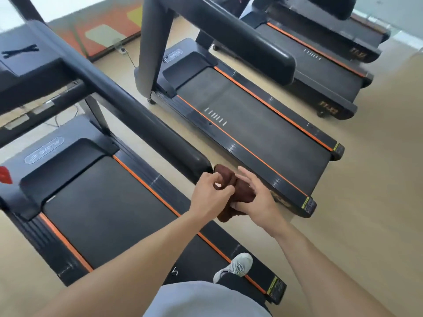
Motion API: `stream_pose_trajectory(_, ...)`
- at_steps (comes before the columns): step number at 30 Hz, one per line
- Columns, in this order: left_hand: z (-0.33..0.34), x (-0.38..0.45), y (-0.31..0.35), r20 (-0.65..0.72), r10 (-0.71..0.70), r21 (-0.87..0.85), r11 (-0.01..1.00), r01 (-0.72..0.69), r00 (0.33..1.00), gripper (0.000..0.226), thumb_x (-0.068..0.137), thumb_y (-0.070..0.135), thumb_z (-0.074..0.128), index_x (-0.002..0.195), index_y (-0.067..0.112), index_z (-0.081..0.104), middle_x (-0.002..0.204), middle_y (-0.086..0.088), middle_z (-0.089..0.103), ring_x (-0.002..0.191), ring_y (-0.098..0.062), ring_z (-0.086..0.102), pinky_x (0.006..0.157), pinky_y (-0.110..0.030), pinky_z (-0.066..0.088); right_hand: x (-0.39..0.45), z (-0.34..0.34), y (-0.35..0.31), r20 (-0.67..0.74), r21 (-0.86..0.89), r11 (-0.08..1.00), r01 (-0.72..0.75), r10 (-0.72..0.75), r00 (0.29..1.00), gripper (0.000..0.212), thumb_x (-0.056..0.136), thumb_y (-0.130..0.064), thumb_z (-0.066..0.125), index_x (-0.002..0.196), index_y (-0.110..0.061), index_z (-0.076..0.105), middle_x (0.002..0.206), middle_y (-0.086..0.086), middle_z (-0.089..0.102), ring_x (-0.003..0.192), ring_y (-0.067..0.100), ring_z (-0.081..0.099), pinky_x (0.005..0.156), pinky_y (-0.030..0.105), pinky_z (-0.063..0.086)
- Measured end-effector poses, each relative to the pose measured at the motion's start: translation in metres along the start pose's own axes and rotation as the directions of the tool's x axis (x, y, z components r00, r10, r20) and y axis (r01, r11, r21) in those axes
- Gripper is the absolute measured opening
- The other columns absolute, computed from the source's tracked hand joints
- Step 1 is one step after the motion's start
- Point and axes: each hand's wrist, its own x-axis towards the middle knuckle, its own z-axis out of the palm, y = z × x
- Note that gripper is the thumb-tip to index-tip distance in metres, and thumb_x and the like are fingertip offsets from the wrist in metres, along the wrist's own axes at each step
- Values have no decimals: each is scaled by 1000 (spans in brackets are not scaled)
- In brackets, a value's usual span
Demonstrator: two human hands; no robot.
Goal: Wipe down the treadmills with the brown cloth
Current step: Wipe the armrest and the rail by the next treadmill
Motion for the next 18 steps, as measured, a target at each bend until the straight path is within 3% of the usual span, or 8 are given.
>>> stream_pose_trajectory(2, 23, 4, 16, 26, 13, -51, 999, -11, 1000, 15, 83, 18, 64, 73, 21, 55, 89, 6, 60, 82, -11, 59, 67, -22, 43, -1, -35, 8, 79, 83, 992, -97, 90, 993, 105, 78, 5, 83, 157, -41, 31, 148, -17, 52, 117, 15, 67, 82, 45, 63)
stream_pose_trajectory(5, 54, 12, 39, 109, -6, -92, 996, 16, 994, 27, 84, 3, 57, 68, 24, 49, 53, 19, 52, 55, 0, 51, 51, -9, 36, 5, -80, 20, 134, 49, 994, -100, 93, 987, 107, 78, -12, 90, 159, -42, 27, 152, -18, 48, 122, 2, 60, 78, 19, 57)
stream_pose_trajectory(7, 72, 17, 50, 148, -10, -97, 995, 25, 989, 34, 83, 1, 55, 65, 26, 41, 46, 19, 42, 48, 0, 42, 46, -10, 32, 13, -104, 26, 125, -4, 996, -93, 93, 988, 107, 75, -21, 92, 159, -41, 28, 147, -16, 54, 123, 1, 59, 83, 18, 54)
stream_pose_trajectory(10, 92, 24, 63, 170, -32, -151, 987, 58, 985, 25, 71, 14, 54, 57, 32, 43, 50, 17, 40, 49, -5, 40, 48, -21, 33, 25, -136, 30, 156, -63, 989, -131, 139, 978, 109, 71, -34, 95, 159, -38, 29, 141, -12, 58, 128, 5, 56, 94, 19, 49)
stream_pose_trajectory(14, 101, 41, 67, 144, -65, -204, 974, 94, 987, 20, 64, 16, 54, 56, 33, 46, 53, 13, 44, 57, -15, 43, 54, -25, 34, 48, -164, 22, 218, -12, 991, -132, 131, 967, 47, 80, -30, 86, 123, -25, 66, 116, 0, 75, 114, 21, 68, 94, 25, 55)
stream_pose_trajectory(18, 97, 65, 65, 101, -163, -295, 937, 185, 982, 17, 59, 16, 56, 66, 25, 45, 66, -2, 48, 68, -19, 46, 63, -34, 35, 80, -173, 17, 87, 44, 998, -41, 37, 996, 23, 84, -13, 84, 103, -12, 70, 103, 11, 77, 95, 24, 72, 93, 41, 55)
